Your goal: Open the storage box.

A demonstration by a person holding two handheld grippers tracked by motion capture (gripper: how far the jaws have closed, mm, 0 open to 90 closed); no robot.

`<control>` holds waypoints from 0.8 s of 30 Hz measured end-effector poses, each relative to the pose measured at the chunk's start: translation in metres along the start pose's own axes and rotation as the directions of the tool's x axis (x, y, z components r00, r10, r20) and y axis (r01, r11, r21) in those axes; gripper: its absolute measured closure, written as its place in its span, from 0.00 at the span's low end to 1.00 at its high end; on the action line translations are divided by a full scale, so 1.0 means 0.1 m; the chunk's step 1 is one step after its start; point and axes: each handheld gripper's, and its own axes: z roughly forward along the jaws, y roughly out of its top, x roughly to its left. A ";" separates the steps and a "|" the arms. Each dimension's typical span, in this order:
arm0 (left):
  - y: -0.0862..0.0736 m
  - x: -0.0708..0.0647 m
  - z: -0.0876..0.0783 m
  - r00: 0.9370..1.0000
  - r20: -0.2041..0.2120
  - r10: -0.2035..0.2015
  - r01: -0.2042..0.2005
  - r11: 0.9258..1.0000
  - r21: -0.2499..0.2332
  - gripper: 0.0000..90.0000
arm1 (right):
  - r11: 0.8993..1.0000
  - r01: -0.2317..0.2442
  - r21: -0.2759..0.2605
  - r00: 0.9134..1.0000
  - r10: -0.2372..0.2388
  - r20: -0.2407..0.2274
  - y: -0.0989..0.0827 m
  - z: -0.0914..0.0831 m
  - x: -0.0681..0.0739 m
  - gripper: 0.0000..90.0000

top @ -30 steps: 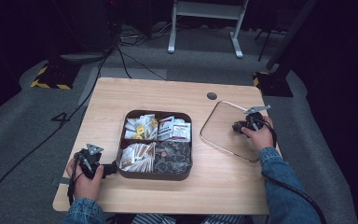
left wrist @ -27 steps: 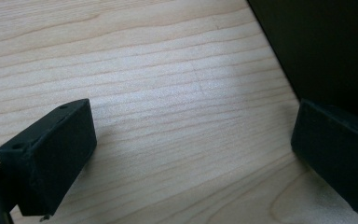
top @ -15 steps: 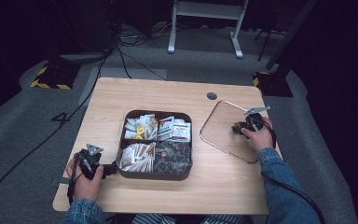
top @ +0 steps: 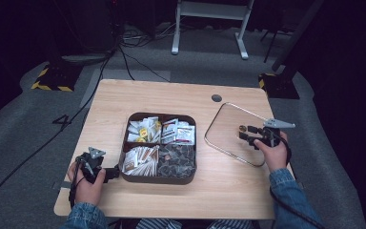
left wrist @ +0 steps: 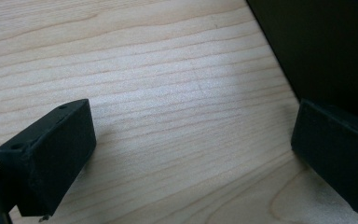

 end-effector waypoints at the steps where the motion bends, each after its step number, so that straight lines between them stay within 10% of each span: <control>1: 0.00 0.00 0.00 1.000 0.003 -0.003 0.003 1.000 0.000 0.00 | 1.000 -0.004 -0.007 1.000 0.004 -0.008 -0.05 -0.03 0.05 0.46; 5: 0.00 0.00 0.00 1.000 0.000 -0.002 0.002 1.000 0.001 0.00 | 0.996 0.063 0.060 0.997 -0.061 -0.040 -0.07 -0.07 0.15 0.47; 24: 0.03 0.02 0.03 1.000 0.011 0.004 -0.004 1.000 0.001 0.00 | 0.995 0.008 0.099 0.997 0.000 -0.081 -0.20 -0.08 0.22 0.39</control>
